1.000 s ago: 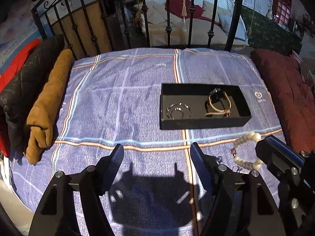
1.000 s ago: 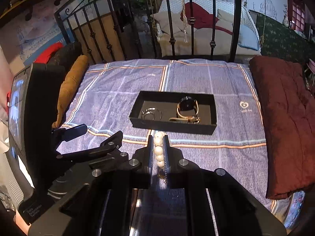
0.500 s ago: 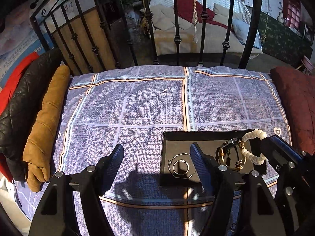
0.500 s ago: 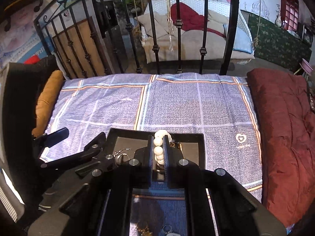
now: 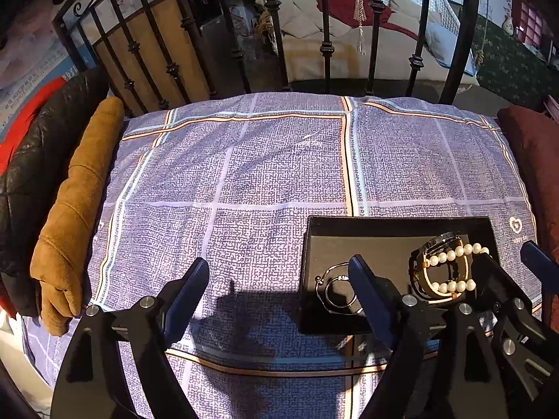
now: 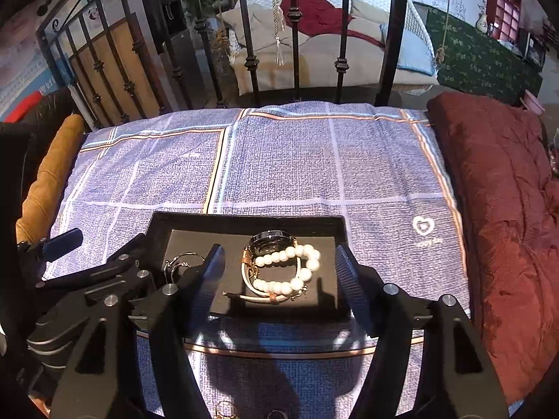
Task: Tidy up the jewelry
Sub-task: 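Lower the pearl bracelet into the black box and open the right tool, then grasp the white earring card with the right tool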
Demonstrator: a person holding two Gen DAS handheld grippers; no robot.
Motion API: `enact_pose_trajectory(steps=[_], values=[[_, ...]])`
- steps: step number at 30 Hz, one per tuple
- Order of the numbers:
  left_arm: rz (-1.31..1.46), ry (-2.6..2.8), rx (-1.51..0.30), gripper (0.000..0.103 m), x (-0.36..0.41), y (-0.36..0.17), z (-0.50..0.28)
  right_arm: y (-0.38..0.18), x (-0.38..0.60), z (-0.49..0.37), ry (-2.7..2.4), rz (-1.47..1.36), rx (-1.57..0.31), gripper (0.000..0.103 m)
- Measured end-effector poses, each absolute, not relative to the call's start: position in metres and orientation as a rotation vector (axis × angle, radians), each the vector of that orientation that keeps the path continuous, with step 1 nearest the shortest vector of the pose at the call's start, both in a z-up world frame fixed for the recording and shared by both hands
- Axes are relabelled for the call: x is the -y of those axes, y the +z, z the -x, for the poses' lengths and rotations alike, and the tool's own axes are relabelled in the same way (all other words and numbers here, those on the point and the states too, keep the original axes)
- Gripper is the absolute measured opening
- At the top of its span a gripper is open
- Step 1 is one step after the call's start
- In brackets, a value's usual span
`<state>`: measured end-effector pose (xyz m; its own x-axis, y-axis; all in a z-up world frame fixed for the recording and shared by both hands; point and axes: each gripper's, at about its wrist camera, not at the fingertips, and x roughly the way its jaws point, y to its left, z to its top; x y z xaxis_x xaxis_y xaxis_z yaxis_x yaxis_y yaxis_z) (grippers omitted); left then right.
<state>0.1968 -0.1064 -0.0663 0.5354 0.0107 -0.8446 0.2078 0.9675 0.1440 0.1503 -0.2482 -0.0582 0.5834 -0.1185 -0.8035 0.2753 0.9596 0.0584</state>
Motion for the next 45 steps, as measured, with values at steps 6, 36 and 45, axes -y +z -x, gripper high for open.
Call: enact_pose_trajectory(steps=[6,36,45], values=[[-0.220,-0.116,-0.959,0.092,0.091,-0.036,-0.168,-0.030,0.239,-0.118,-0.277,-0.164,-0.873,0.079],[-0.314,-0.176,-1.116,0.096,0.071,-0.115,-0.056,-0.126,0.219,0.001,-0.244,-0.188,-1.062,0.070],[-0.316,-0.177,-1.143,0.096,0.075,-0.126,-0.064,-0.133,0.228,-0.012,-0.216,-0.215,-1.062,0.027]])
